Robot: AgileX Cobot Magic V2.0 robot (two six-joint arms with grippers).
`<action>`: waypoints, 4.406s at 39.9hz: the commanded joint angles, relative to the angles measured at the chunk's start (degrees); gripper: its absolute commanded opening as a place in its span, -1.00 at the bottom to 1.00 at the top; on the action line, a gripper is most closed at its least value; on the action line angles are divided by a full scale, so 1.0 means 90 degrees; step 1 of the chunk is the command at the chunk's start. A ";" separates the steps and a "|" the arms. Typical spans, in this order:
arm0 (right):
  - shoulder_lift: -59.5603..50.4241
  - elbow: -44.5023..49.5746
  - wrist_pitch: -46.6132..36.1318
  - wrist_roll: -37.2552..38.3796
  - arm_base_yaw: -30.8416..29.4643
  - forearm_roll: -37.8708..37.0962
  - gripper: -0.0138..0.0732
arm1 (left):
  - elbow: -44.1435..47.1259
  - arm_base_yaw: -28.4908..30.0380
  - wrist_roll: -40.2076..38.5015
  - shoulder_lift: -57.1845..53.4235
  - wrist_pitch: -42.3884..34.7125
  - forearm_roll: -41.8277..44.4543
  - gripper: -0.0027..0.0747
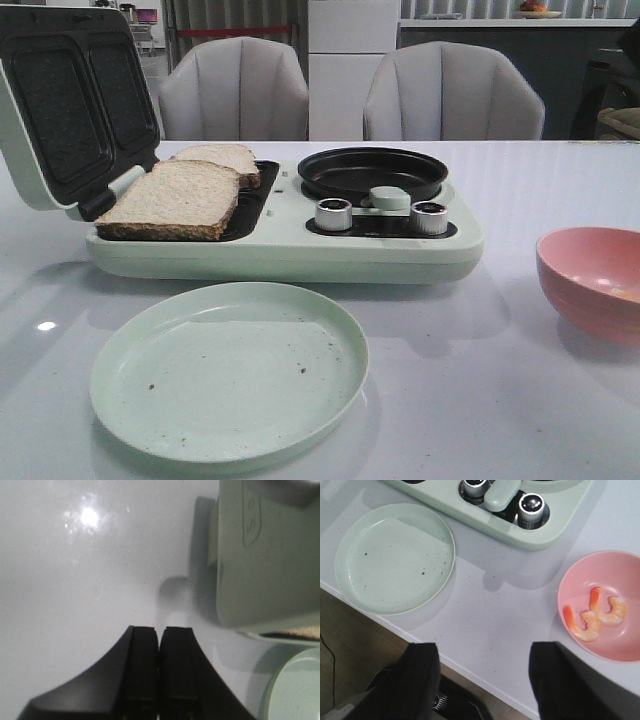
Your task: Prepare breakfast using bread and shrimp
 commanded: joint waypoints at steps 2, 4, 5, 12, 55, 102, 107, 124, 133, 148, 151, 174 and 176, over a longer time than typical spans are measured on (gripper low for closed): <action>-0.0069 -0.0156 -0.0335 0.0006 -0.0022 -0.0028 0.46 | -0.0760 0.0016 0.0136 0.0343 -0.0269 -0.0811 -0.67; -0.0069 -0.0156 -0.0335 0.0006 -0.0022 -0.0028 0.46 | -0.1014 0.0016 0.0136 0.0563 -0.0269 -0.0978 -0.67; -0.0069 -0.0156 -0.0335 0.0006 -0.0022 -0.0028 0.46 | -0.1165 0.0016 0.0136 0.0690 -0.0269 -0.1037 -0.67; -0.0069 -0.0156 -0.0335 0.0006 -0.0022 -0.0028 0.46 | -0.2053 0.0016 0.0136 0.1407 -0.0269 -0.1443 -0.67; -0.0069 -0.0156 -0.0329 0.0006 -0.0022 -0.0028 0.46 | -0.3035 -0.1882 0.0241 0.1906 0.0319 -0.2106 -0.67; -0.0069 -0.0156 -0.0329 0.0006 -0.0022 -0.0028 0.46 | 0.0955 -0.4346 0.0294 -0.3052 -0.0886 -0.0524 -0.67; -0.0069 -0.0156 -0.0329 0.0006 -0.0022 -0.0028 0.46 | 0.1463 -0.4346 0.0294 -0.3656 -0.0886 -0.0514 -0.67; -0.0069 -0.0156 -0.0437 0.0006 -0.0022 -0.0024 0.46 | 0.2435 -0.4346 0.0294 -0.5048 -0.0886 -0.0514 -0.67; -0.0064 -0.0156 -0.0532 -0.0024 -0.0022 -0.0030 0.46 | 0.2464 -0.4346 -0.0281 -0.5095 -0.0933 -0.0073 -0.67; 0.0523 -0.0344 -0.0157 0.0001 -0.1055 -0.0354 0.46 | 0.2464 -0.4346 -0.1527 -0.5095 -0.0870 0.1649 -0.67; 0.0851 -0.0474 -0.0011 0.0001 -0.1705 -0.0345 0.46 | 0.2464 -0.4346 -0.1527 -0.5095 -0.0870 0.1649 -0.67; 0.3222 -0.0832 -0.0827 -0.0121 -0.3652 -0.0293 0.46 | 0.2464 -0.4346 -0.1527 -0.5095 -0.0870 0.1649 -0.67; 0.3399 -0.0832 -0.1045 -0.0121 -0.3652 -0.0293 0.46 | 0.2464 -0.4346 -0.1527 -0.5095 -0.0870 0.1649 -0.67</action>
